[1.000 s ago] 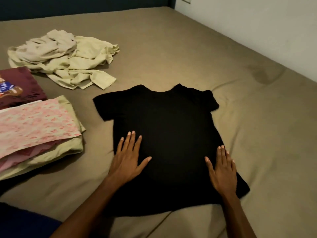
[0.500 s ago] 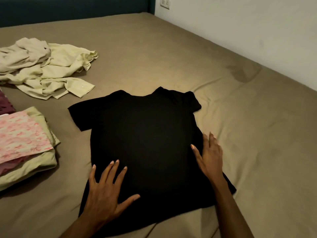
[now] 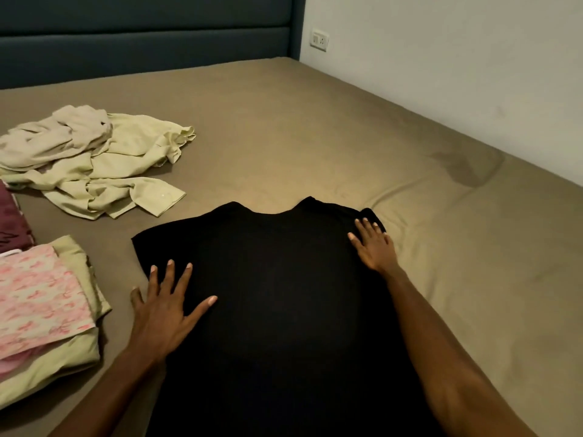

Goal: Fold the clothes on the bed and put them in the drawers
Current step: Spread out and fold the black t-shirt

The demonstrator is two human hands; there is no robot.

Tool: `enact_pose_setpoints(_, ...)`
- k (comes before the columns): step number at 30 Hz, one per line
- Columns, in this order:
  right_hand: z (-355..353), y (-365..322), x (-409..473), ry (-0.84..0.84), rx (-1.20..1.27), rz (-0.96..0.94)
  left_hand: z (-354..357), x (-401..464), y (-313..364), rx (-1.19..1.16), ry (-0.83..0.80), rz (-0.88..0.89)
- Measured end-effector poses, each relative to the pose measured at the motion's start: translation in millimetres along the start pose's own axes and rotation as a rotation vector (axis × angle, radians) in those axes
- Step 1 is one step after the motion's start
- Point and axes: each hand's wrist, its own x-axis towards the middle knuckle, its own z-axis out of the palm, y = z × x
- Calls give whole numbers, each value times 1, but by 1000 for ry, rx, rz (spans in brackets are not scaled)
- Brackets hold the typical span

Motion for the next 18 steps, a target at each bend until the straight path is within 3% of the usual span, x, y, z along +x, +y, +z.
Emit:
enact_pose_setpoints(4,-6,-16,21,107,-28,158,4,-1,-11,-73,80,-25)
enact_pose_setpoints(6,-3,-36,29,160,-82,58,10,-2,-12,-119,131,-32)
enact_pose_setpoints(9,11,-40,37,89,-131,-66,16,0,-11,-155,140,-32)
enact_pose_setpoints(14,15,-53,48,105,-160,216,18,-2,-16,-290,160,-45)
enact_pose_setpoints(18,31,-156,13,277,-138,17,11,-12,-16,-524,240,-123)
